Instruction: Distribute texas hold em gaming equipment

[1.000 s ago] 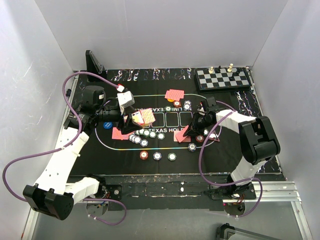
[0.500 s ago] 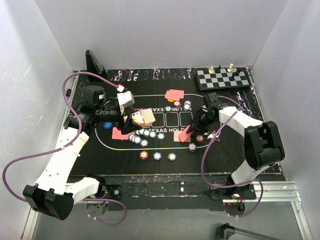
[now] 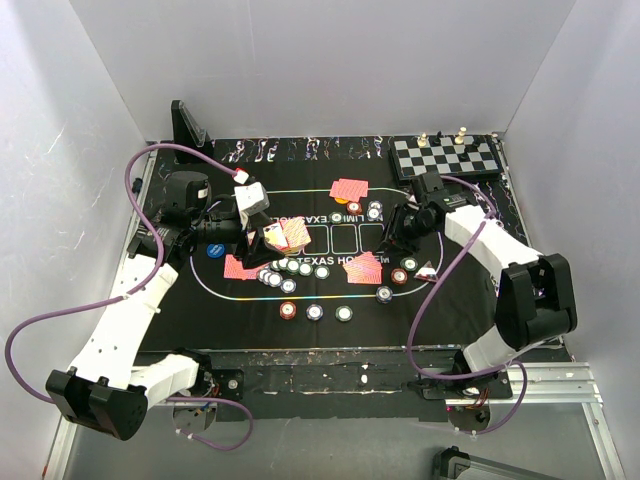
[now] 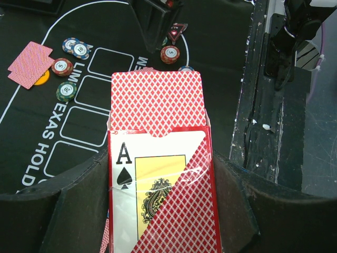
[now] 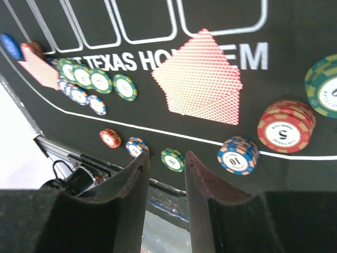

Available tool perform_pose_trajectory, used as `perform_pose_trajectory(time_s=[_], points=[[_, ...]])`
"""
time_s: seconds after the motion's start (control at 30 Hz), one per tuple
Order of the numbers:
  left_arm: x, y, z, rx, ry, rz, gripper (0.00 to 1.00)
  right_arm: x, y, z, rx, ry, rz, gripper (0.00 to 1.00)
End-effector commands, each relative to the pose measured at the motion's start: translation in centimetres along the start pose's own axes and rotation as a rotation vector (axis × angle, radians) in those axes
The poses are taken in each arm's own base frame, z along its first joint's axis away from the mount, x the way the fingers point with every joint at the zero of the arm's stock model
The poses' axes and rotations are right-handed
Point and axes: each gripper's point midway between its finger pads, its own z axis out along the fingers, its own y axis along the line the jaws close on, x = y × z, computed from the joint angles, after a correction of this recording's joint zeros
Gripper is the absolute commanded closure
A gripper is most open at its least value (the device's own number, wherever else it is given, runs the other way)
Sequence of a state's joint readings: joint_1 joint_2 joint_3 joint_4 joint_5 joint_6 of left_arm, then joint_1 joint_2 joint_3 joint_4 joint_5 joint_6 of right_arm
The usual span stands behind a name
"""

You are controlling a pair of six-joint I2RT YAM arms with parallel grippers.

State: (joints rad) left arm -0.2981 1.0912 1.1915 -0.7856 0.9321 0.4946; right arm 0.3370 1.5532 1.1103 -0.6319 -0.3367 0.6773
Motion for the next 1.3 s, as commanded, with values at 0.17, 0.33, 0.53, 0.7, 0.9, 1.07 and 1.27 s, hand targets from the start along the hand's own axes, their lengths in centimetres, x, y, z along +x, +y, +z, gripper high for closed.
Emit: perform_pose_trajectory(time_s=[0.17,0.33,0.53,0.7,0.9,1.07,1.27], points=[[-1.7,-0.5,-0.5,0.017,-0.047,0.046,1.00,1.3,13.4,-9.1,-0.455,-0.063,-0.239,0.23],[-1.8,-0.4,-0.4,0.019,-0.047,0.046,1.00,4.0,19.5,-14.2,-0.718,-0.050,-0.352,0.16],[-1.9,-0.5,-0.4,0.016,-0.048,0.049,1.00,6.5,23.6,-13.2,-0.756,0.045,-0.416,0.13],[-2.0,-0.5,-0.6,0.008,-0.051,0.056,1.00,8.1,25.0,-11.1,-0.746,0.116,-0.433,0.12],[-2.2,-0.6,-0.7,0.011,-0.054,0.057,1.00,9.1,25.3,-9.0,-0.744,0.177,-0.410,0.11],[-2.5,-0.9,-0.8,0.014,-0.063,0.062,1.00,9.4,25.2,-8.3,-0.767,0.200,-0.384,0.10],[-2.6,-0.8,-0.9,0.010,-0.067,0.063,1.00,9.8,25.1,-8.0,-0.788,0.244,-0.347,0.24]])
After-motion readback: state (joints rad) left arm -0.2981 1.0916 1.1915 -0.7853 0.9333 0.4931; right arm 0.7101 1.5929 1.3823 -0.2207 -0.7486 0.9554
